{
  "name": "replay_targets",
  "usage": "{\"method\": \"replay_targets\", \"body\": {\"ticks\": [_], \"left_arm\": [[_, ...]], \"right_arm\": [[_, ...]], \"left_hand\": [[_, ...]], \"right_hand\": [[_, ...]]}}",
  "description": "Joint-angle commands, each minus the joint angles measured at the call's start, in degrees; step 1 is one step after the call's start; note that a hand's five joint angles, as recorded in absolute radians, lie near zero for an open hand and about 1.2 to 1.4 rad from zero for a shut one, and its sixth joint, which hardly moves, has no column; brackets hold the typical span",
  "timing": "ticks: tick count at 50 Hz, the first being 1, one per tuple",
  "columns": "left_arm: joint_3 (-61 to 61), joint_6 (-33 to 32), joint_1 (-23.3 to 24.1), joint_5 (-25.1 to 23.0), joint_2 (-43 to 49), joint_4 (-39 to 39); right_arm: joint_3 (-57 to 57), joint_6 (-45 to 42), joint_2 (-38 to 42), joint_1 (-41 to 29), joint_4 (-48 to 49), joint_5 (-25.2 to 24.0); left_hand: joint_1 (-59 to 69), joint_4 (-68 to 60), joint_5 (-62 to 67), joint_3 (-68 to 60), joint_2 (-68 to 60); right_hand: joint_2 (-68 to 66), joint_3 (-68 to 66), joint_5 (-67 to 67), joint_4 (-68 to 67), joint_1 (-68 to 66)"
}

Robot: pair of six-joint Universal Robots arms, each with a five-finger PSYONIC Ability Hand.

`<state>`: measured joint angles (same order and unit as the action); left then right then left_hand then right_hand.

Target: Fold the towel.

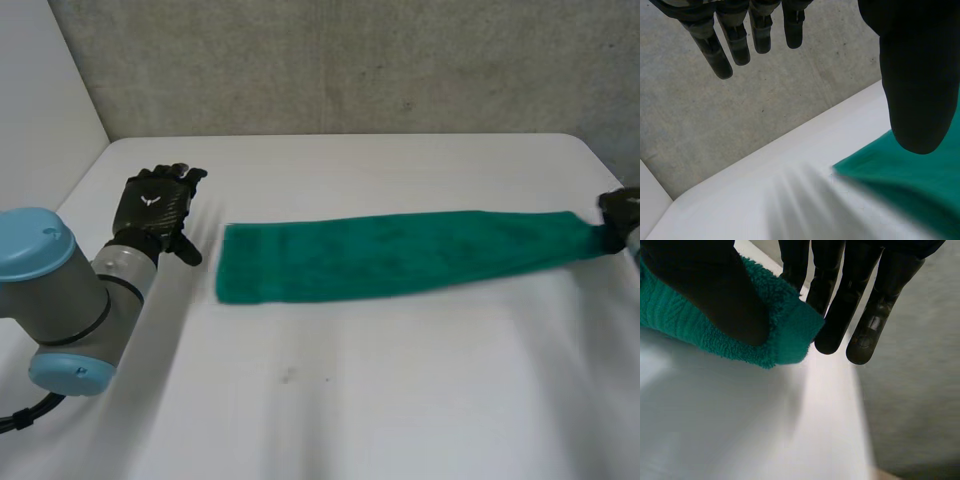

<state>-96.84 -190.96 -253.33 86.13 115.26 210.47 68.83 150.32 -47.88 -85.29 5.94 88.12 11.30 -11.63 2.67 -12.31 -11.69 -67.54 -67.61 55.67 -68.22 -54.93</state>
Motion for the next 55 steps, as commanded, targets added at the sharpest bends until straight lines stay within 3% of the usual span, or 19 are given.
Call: {"method": "replay_targets", "body": {"ticks": [1, 8, 9, 14, 16, 19, 20, 29, 34, 35, 36, 37, 40, 43, 48, 55], "left_arm": [[-0.5, 0.0, -0.1, 0.0, -0.3, -0.1], [-1.0, 0.1, -0.1, 0.0, -0.3, -0.1], [-1.0, 0.0, -0.1, 0.0, -0.3, -0.1], [-1.0, 0.0, -0.1, 0.0, -0.6, -0.1], [-1.0, 0.0, -0.1, 0.0, -0.6, -0.1], [-1.1, 0.0, 0.0, 0.0, -0.7, -0.1], [-1.1, 0.0, 0.0, 0.0, -0.8, -0.1], [-1.5, 0.0, 0.1, 0.0, -0.8, 0.0], [-1.7, 0.0, 0.1, 0.0, -0.8, 0.0], [-1.7, 0.0, 0.2, 0.0, -0.8, 0.0], [-1.8, 0.0, 0.2, 0.0, -0.8, 0.0], [-1.8, 0.0, 0.2, 0.0, -0.8, 0.0], [-1.8, 0.0, 0.4, -0.1, -0.8, 0.1], [-1.3, 0.0, 1.3, -0.1, -0.8, 0.1], [0.0, 0.0, 3.4, -0.2, -0.7, 0.2], [2.9, 0.1, 8.3, 0.0, 0.0, 0.2]], "right_arm": [[-1.9, -17.9, -1.7, 2.2, 0.3, 1.4], [-4.1, -19.6, -2.1, -1.4, 2.9, 0.1], [-4.4, -18.3, -2.4, -6.0, 3.8, -1.9], [-5.0, -17.8, -3.4, -15.1, 5.0, -7.6], [-5.1, -18.0, -3.4, -22.0, 6.0, -13.5], [-5.2, -18.1, -3.3, -25.3, 6.8, -15.9], [-5.3, -18.0, -2.8, -30.0, 8.1, -19.0], [-6.9, -17.8, 6.2, -42.7, 13.8, -24.9], [-7.0, -18.0, 10.6, -44.6, 13.2, -24.8], [-6.9, -18.0, 11.0, -44.7, 13.2, -24.5], [-6.9, -17.9, 11.2, -44.8, 13.3, -23.9], [-6.9, -17.8, 11.1, -44.5, 13.3, -23.6], [-6.3, -16.3, 9.9, -43.6, 13.1, -21.9], [-5.0, -13.3, 6.3, -43.1, 12.8, -19.0], [0.6, 1.8, -2.5, -37.1, 10.3, -13.7], [7.2, 17.5, -5.6, -29.0, 3.7, -13.2]], "left_hand": [[-1.3, 1.6, -2.7, 2.3, 1.7], [-1.3, 1.6, -2.7, 2.3, 1.7], [-1.3, 1.6, -2.7, 2.3, 1.7], [-1.3, 1.6, -2.7, 2.3, 1.7], [-1.3, 1.6, -2.7, 2.3, 1.7], [-1.3, 1.6, -2.7, 2.3, 1.7], [-1.3, 1.6, -2.7, 2.3, 1.7], [-1.3, 1.6, -2.7, 2.3, 1.7], [-1.3, 1.6, -2.7, 2.3, 1.7], [-1.3, 1.6, -2.7, 2.3, 1.7], [-1.3, 1.6, -2.7, 2.3, 1.7], [-1.3, 1.6, -2.7, 2.3, 1.7], [-1.3, 1.6, -2.7, 2.3, 1.7], [-1.3, 1.6, -2.7, 2.3, 1.7], [-1.3, 1.6, -2.7, 2.3, 1.7], [-1.3, 1.6, -2.7, 2.3, 1.7]], "right_hand": [[-12.5, -12.4, 14.3, -11.8, -25.1], [-12.5, -12.4, 14.3, -11.8, -25.1], [-12.5, -12.4, 14.3, -11.8, -25.1], [-12.5, -12.4, 14.3, -11.8, -25.1], [-12.5, -12.4, 14.3, -11.8, -25.1], [-12.5, -12.4, 14.3, -11.8, -25.1], [-12.5, -12.4, 14.3, -11.8, -25.1], [-12.5, -12.4, 14.3, -11.8, -25.1], [-12.5, -12.4, 14.3, -11.8, -25.1], [-1.4, -1.3, 3.2, -0.7, -14.0], [28.6, 28.6, -26.7, 29.2, 15.9], [40.5, 40.6, -38.6, 41.2, 27.9], [57.5, 57.6, -55.7, 58.2, 44.9], [57.5, 57.6, -55.7, 58.2, 44.9], [57.5, 57.6, -55.7, 58.2, 44.9], [57.5, 57.6, -55.7, 58.2, 44.9]]}}
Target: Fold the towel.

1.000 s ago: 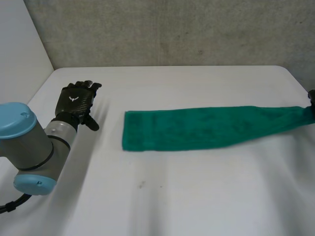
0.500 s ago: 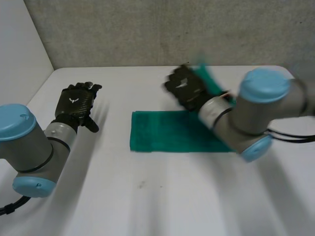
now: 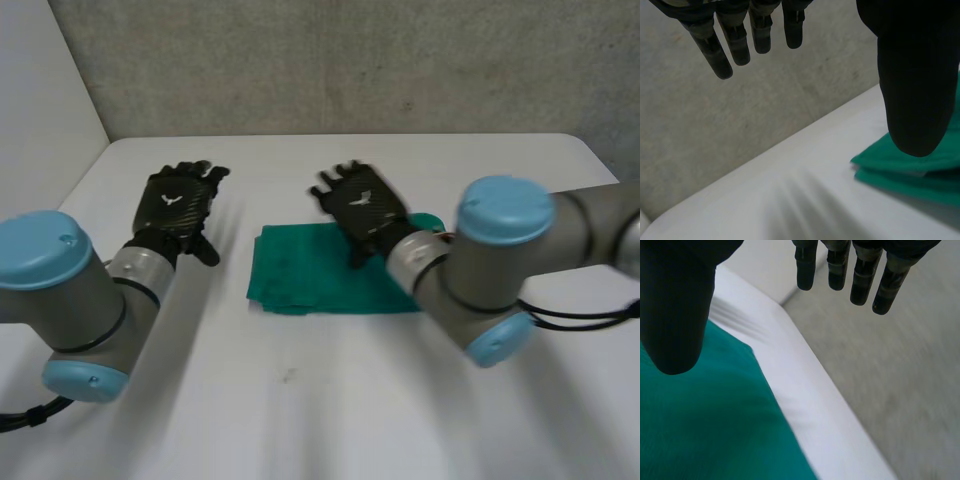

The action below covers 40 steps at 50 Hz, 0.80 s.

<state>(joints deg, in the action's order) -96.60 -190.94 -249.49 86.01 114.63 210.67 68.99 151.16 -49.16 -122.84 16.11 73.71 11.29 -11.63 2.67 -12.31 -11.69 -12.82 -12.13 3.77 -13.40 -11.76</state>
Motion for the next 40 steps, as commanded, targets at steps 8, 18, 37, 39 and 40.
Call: {"method": "replay_targets", "body": {"ticks": [8, 18, 37, 39, 40], "left_arm": [[3.4, 0.4, 7.6, 0.3, 0.8, 0.0], [2.4, 0.4, 7.6, 0.6, 0.4, -0.2], [2.4, 3.4, 6.5, 5.0, -1.8, -0.3], [3.0, 4.7, 6.2, 6.3, -1.9, -0.3], [3.0, 4.7, 6.2, 6.3, -1.9, -0.3]], "right_arm": [[12.4, 17.2, -3.6, 17.3, -9.3, 1.5], [9.6, 10.9, -1.3, 20.0, -9.1, 4.8], [0.9, -2.4, 2.2, -10.4, -6.9, -3.9], [1.1, -2.5, 2.9, -10.5, -7.0, -5.5], [0.9, -2.5, 3.3, -10.5, -7.1, -5.9]], "left_hand": [[-1.3, 1.6, -2.7, 2.3, 1.7], [-1.3, 1.6, -2.7, 2.3, 1.7], [-1.3, 1.6, -2.7, 2.3, 1.7], [-1.3, 1.6, -2.7, 2.3, 1.7], [-1.3, 1.6, -2.7, 2.3, 1.7]], "right_hand": [[-12.3, -13.0, 11.3, -11.7, -13.4], [-67.2, -67.9, 66.2, -66.6, -68.2], [-67.2, -67.9, 66.2, -66.6, -68.2], [-67.2, -67.9, 66.2, -66.6, -68.2], [-67.2, -67.9, 66.2, -66.6, -68.2]]}}
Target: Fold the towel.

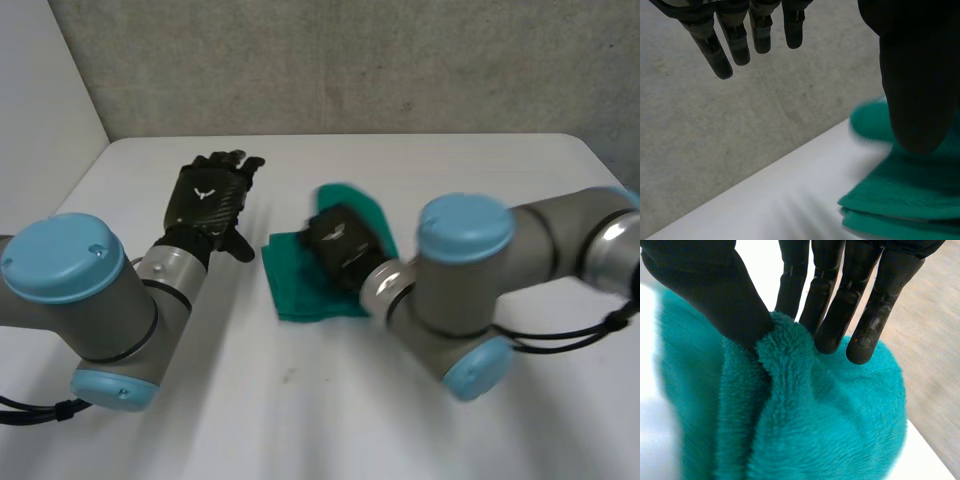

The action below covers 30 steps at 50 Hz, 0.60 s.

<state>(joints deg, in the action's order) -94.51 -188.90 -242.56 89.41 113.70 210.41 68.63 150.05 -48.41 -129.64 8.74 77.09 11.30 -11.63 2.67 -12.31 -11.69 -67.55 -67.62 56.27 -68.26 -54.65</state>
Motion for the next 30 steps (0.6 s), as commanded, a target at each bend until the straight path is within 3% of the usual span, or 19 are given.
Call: {"method": "replay_targets", "body": {"ticks": [1, 2, 3, 4, 6, 8, 12, 18, 21, 24, 30], "left_arm": [[1.2, 3.2, -0.6, 3.0, -1.0, -0.2], [1.4, 3.4, -0.6, 3.0, -1.0, -0.3], [1.4, 3.4, -0.6, 3.0, -1.0, -0.3], [1.8, 3.4, -0.5, 3.0, -1.0, -0.4], [2.7, 3.5, -0.3, 3.0, -0.5, -0.4], [3.6, 3.6, -0.1, 3.0, -0.1, -0.4], [6.0, 4.7, 0.8, 3.0, 1.3, -0.5], [12.0, 10.7, 4.2, 3.1, 4.6, -6.5], [15.7, 15.7, 5.9, 3.3, 7.9, -15.4], [16.6, 17.1, 6.5, 3.7, 10.6, -19.7], [16.7, 16.9, 6.6, 7.9, 15.1, -22.1]], "right_arm": [[1.2, -1.3, 2.5, -3.7, 0.3, -9.2], [1.0, -1.1, 2.2, -3.6, 0.4, -9.0], [1.0, -0.5, 1.8, -3.3, 0.4, -7.9], [1.0, -0.5, 1.8, -3.3, 0.4, -7.9], [1.1, 2.5, -0.3, -2.1, 0.4, -5.1], [1.3, 5.4, -1.8, -1.1, 0.4, -4.0], [3.3, 17.7, -7.1, 3.5, 0.5, -2.7], [3.0, 29.8, -7.7, 9.1, 0.0, -3.3], [1.5, 33.1, -5.6, 10.5, -0.8, -3.7], [-0.6, 33.2, -1.0, 10.6, -3.1, -4.1], [-6.2, 32.6, 5.6, 10.7, -9.7, -3.6]], "left_hand": [[-1.3, 1.6, -2.6, 2.3, 1.6], [-0.9, 1.3, -2.3, 1.9, 1.3], [-0.9, 1.2, -2.3, 1.9, 1.3], [-0.6, 0.9, -2.0, 1.6, 1.0], [-0.4, 0.7, -1.8, 1.4, 0.8], [-0.2, 0.6, -1.6, 1.3, 0.6], [0.1, 0.2, -1.3, 0.9, 0.3], [1.3, -0.9, -0.1, -0.3, -0.9], [1.3, -0.9, -0.1, -0.3, -0.9], [1.3, -0.9, -0.1, -0.3, -0.9], [1.3, -0.9, -0.1, -0.3, -0.9]], "right_hand": [[-12.5, -12.4, 13.7, -11.7, -25.3], [-12.5, -12.4, 13.7, -11.7, -25.3], [10.0, 10.0, -8.7, 10.7, -2.9], [10.2, 10.3, -8.9, 10.9, -2.7], [48.4, 48.5, -47.1, 49.1, 35.5], [55.5, 55.6, -54.3, 56.3, 42.6], [57.5, 57.6, -56.3, 58.3, 44.7], [57.5, 57.6, -56.3, 58.3, 44.7], [57.5, 57.6, -56.3, 58.3, 44.7], [57.5, 57.6, -56.3, 58.3, 44.7], [57.5, 57.6, -56.3, 58.3, 44.7]]}}
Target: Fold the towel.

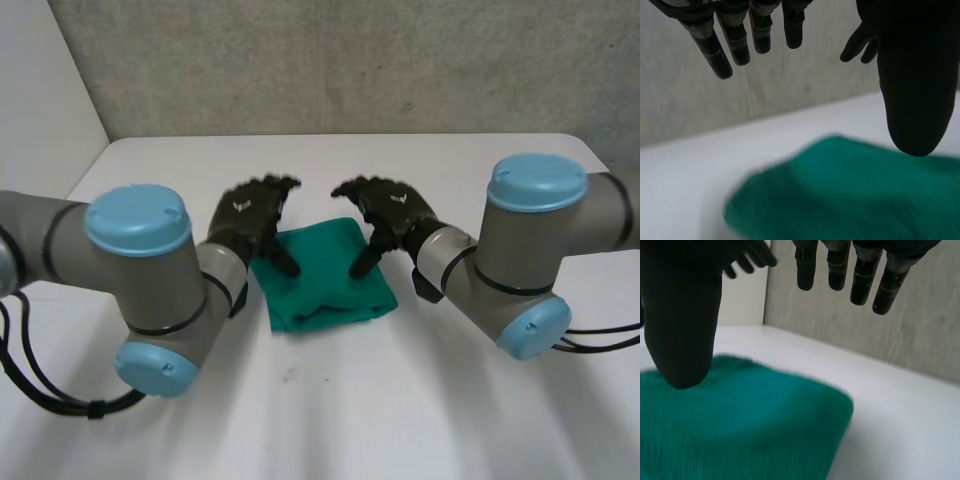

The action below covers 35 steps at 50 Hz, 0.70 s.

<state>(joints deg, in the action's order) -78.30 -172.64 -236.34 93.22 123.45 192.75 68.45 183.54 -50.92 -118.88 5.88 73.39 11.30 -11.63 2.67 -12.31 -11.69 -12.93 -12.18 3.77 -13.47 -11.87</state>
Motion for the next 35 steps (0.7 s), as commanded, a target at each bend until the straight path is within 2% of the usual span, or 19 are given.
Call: {"method": "replay_targets", "body": {"ticks": [1, 5, 11, 16, 17, 20, 22, 23, 26, 27, 30, 32, 35], "left_arm": [[0.5, 0.6, 0.3, 4.1, 5.3, -4.4], [0.4, 0.0, 0.3, 5.7, 8.0, -4.9], [0.3, -5.3, 0.3, 5.8, 8.3, -5.9], [0.1, -6.7, 0.3, 6.0, 2.3, -5.9], [0.1, -6.7, 0.3, 6.0, 2.3, -5.9], [0.1, -6.7, -0.6, 5.8, -5.9, -5.8], [0.3, -6.7, -0.9, 5.9, -9.1, -5.8], [0.6, -6.8, -2.0, 5.8, -13.2, -5.8], [1.0, -6.8, -3.7, 5.8, -17.1, -6.2], [1.0, -6.8, -3.7, 5.8, -17.1, -6.2], [4.0, -6.7, -7.2, 4.3, -24.3, -12.0], [4.7, -6.6, -8.0, 3.7, -25.3, -13.7], [7.0, -5.0, -11.9, -1.2, -28.8, -21.3]], "right_arm": [[-7.4, -1.6, 9.9, 0.0, -8.7, 0.1], [-10.8, -5.3, 13.4, 0.1, -12.9, 0.4], [-11.1, -7.9, 13.1, 0.9, -14.3, 1.8], [-9.6, -7.8, 9.5, 1.5, -14.4, 2.9], [-8.4, -7.5, 6.6, 1.7, -14.1, 3.1], [-5.4, -7.4, -2.2, 2.9, -12.3, 6.0], [-5.1, -7.3, -3.8, 3.1, -11.7, 6.9], [-4.6, -7.3, -5.6, 3.5, -10.9, 8.2], [-3.0, -7.7, -13.5, 5.5, -8.8, 15.7], [-3.0, -7.7, -13.5, 5.5, -8.8, 15.7], [-2.9, -8.5, -18.3, 6.6, -8.8, 19.5], [-2.9, -8.8, -20.4, 7.7, -8.9, 20.8], [-2.8, -11.2, -25.0, 10.9, -9.5, 21.7]], "left_hand": [[1.3, -0.9, -0.1, -0.3, -0.9], [0.6, -0.3, -0.8, 0.4, -0.2], [-0.7, 1.1, -2.1, 1.8, 1.1], [-1.3, 1.6, -2.6, 2.3, 1.6], [-1.3, 1.6, -2.6, 2.3, 1.6], [-1.3, 1.6, -2.6, 2.3, 1.6], [-1.3, 1.6, -2.6, 2.3, 1.6], [-1.3, 1.6, -2.7, 2.3, 1.7], [-1.3, 1.6, -2.6, 2.3, 1.6], [-1.3, 1.6, -2.6, 2.3, 1.6], [-1.3, 1.6, -2.6, 2.3, 1.6], [-1.3, 1.6, -2.6, 2.3, 1.6], [-1.3, 1.6, -2.6, 2.3, 1.6]], "right_hand": [[2.9, 2.2, -3.8, 3.5, 1.9], [2.9, 2.2, -3.8, 3.5, 1.9], [2.9, 2.2, -3.8, 3.5, 1.9], [2.9, 2.2, -3.8, 3.5, 1.9], [2.9, 2.2, -3.8, 3.5, 1.9], [2.9, 2.2, -3.8, 3.5, 1.9], [2.9, 2.2, -3.8, 3.5, 1.9], [2.9, 2.2, -3.8, 3.5, 1.9], [2.9, 2.2, -3.8, 3.5, 1.9], [2.9, 2.2, -3.8, 3.5, 1.9], [2.9, 2.2, -3.8, 3.5, 1.9], [2.9, 2.2, -3.8, 3.5, 1.9], [2.9, 2.2, -3.8, 3.5, 1.9]]}}
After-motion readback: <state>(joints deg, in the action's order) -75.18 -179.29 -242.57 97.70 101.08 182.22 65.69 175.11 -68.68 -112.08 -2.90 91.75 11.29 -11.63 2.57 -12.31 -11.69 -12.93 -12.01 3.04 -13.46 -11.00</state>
